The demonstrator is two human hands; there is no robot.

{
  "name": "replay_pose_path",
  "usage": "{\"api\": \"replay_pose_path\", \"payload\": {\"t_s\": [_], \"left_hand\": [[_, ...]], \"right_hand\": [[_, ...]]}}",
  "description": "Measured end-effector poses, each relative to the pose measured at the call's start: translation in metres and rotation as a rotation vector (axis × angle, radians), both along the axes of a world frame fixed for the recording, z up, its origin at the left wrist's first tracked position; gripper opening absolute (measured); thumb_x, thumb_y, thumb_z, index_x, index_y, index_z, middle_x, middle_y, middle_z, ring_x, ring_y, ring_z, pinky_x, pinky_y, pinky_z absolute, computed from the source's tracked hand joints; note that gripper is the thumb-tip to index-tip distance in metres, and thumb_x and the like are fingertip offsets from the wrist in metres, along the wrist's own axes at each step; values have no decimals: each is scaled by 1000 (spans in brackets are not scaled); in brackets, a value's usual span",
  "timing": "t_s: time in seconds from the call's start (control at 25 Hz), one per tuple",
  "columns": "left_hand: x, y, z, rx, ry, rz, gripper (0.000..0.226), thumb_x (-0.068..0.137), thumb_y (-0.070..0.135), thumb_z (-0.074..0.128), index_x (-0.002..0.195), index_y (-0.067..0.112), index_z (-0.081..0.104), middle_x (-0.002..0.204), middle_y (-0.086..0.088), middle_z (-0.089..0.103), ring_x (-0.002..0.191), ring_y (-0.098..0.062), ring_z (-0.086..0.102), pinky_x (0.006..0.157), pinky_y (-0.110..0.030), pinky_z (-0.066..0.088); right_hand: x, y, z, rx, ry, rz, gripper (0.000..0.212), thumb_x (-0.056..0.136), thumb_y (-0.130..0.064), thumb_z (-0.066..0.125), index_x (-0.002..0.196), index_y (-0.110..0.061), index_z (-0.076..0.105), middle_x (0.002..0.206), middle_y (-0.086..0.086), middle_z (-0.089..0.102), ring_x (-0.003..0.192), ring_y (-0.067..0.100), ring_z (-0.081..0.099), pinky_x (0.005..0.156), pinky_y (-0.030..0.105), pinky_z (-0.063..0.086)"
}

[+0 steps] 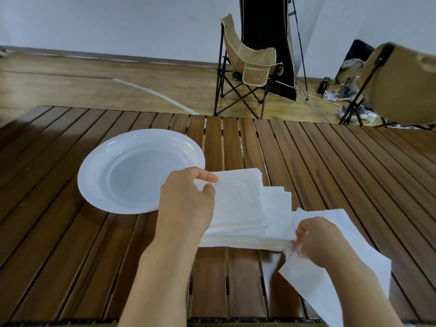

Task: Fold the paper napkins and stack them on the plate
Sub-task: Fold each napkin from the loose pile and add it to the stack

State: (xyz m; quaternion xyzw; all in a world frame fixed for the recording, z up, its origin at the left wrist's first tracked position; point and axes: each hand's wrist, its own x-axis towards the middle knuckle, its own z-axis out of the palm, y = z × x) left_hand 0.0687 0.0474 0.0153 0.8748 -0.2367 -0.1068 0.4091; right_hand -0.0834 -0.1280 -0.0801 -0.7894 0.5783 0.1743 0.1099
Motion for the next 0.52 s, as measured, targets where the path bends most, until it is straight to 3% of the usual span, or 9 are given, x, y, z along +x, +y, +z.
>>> {"api": "replay_pose_path", "payload": {"t_s": [0.12, 0.2, 0.28, 0.4, 0.52], "left_hand": [[0, 0, 1, -4, 6, -4, 15, 93, 24, 56, 102, 32, 65, 108, 15, 49, 95, -4, 44, 85, -16, 31], [-1, 0, 1, -5, 12, -11, 15, 94, 24, 55, 103, 32, 65, 106, 16, 47, 94, -4, 44, 84, -16, 32], [-1, 0, 1, -4, 16, -18, 15, 94, 25, 55, 103, 32, 64, 105, 16, 47, 94, -4, 44, 84, -15, 32], [-2, 0, 0, -1, 18, -22, 16, 94, 25, 54, 104, 32, 64, 106, 16, 48, 94, -4, 44, 83, -15, 33], [-2, -1, 0, -6, 6, -24, 16, 94, 24, 54, 103, 32, 64, 104, 16, 47, 93, -4, 44, 83, -15, 32]], "right_hand": [[-4, 1, -1, -22, -5, 31, 11, 81, -24, 69, 87, -27, 59, 89, -4, 56, 83, 14, 56, 80, 28, 49], [-9, 1, -5, -56, 12, 95, 19, 81, -25, 67, 70, -29, 51, 81, -6, 52, 75, 12, 53, 76, 27, 47], [-12, 2, -6, -37, 41, 135, 24, 80, -26, 67, 66, -29, 47, 79, -7, 49, 74, 11, 52, 80, 28, 48], [-12, 9, 5, -46, -30, 130, 22, 82, -22, 66, 69, -29, 51, 83, -6, 53, 76, 11, 54, 80, 28, 50], [-14, 16, 27, -120, -222, 87, 10, 88, -12, 61, 87, -22, 59, 95, 0, 59, 81, 15, 56, 74, 25, 49]]}}
